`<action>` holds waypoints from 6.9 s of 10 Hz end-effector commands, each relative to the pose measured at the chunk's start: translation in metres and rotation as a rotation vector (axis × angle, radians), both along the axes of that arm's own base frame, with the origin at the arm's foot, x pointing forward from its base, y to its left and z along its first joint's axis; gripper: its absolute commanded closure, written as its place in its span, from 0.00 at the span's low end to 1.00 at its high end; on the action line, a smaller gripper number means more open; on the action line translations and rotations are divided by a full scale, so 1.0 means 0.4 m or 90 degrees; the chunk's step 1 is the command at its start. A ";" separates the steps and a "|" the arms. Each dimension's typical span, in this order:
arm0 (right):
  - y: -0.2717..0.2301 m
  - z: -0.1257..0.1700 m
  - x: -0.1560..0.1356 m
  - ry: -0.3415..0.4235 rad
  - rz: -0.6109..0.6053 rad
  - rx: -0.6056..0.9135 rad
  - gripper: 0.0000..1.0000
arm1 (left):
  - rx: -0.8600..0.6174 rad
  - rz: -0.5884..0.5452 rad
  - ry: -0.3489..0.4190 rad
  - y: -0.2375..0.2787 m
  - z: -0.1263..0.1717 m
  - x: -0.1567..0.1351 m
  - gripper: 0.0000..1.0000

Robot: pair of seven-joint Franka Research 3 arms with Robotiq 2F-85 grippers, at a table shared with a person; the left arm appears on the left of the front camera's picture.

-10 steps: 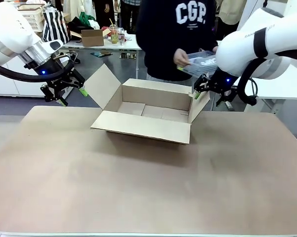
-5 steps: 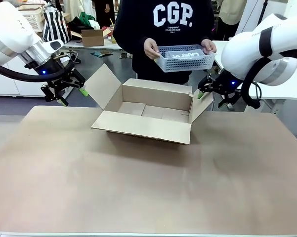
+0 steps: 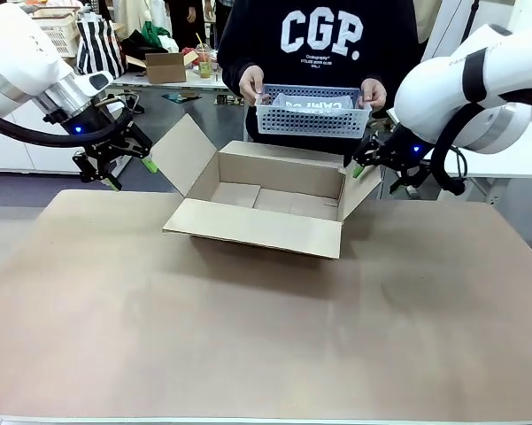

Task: Pack the gift set into the box.
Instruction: Lift both hands away from the flaps of the Package Box, then press and hold the closed box until the human finishes sealing it.

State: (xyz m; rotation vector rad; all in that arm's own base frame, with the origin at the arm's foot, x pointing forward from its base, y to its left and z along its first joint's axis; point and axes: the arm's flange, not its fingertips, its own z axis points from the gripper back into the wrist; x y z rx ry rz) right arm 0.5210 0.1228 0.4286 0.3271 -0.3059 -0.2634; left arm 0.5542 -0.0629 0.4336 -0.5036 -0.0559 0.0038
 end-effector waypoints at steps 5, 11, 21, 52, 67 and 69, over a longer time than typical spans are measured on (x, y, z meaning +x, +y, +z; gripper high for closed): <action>0.004 0.008 0.008 0.002 -0.002 -0.006 0.00 | 0.013 0.008 0.001 -0.002 0.005 -0.004 0.00; 0.004 0.008 0.008 0.002 -0.002 -0.006 0.00 | 0.013 0.008 0.001 -0.002 0.005 -0.004 0.00; 0.004 0.008 0.008 0.002 -0.002 -0.006 0.00 | 0.013 0.008 0.001 -0.002 0.005 -0.004 0.00; -0.385 0.220 -0.330 -0.003 0.021 0.563 0.00 | -0.468 -0.166 -0.114 0.191 0.200 -0.339 0.00; -0.385 0.220 -0.330 -0.003 0.021 0.563 0.00 | -0.468 -0.166 -0.114 0.191 0.200 -0.339 0.00; -0.385 0.220 -0.330 -0.003 0.021 0.563 0.00 | -0.468 -0.166 -0.114 0.191 0.200 -0.339 0.00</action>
